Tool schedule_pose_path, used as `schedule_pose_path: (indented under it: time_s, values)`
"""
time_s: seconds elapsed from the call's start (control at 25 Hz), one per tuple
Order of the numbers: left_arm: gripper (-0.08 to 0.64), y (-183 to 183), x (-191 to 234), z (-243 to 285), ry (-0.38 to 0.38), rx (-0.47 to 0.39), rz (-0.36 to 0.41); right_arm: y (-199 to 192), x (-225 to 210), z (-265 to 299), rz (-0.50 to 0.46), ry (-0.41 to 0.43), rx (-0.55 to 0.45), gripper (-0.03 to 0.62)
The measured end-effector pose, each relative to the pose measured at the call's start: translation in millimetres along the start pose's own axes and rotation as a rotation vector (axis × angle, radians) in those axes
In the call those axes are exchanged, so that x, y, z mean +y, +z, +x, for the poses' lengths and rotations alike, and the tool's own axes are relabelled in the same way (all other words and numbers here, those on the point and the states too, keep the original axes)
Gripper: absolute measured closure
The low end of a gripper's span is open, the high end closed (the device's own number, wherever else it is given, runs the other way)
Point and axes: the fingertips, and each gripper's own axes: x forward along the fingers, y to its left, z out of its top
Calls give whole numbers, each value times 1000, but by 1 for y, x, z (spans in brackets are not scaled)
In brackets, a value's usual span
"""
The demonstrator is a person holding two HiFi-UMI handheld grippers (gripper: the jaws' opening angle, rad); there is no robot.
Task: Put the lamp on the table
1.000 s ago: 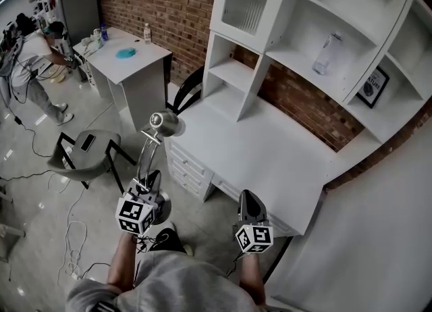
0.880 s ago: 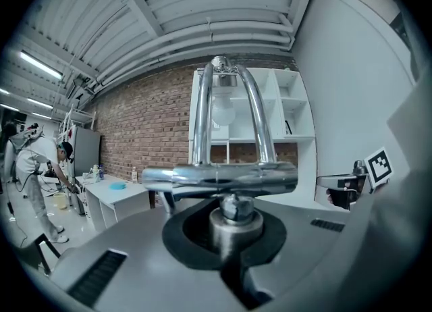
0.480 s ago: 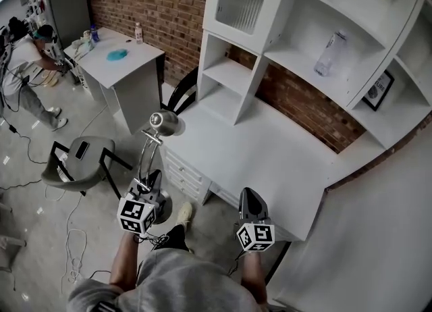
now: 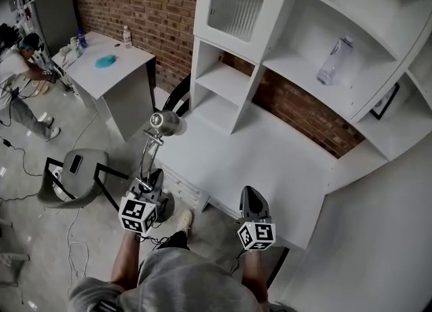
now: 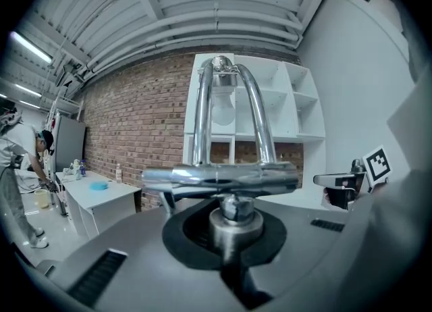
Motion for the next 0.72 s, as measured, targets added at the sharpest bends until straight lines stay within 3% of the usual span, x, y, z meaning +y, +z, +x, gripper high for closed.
schedule_pose_path:
  time_s: [0.36, 0.72]
  values:
    - [560, 22, 27, 76, -61, -29, 15, 16, -24, 63, -9, -45, -5, 569]
    - [560, 18, 52, 147, -109, 7, 30, 17, -47, 120, -10, -92, 1, 569]
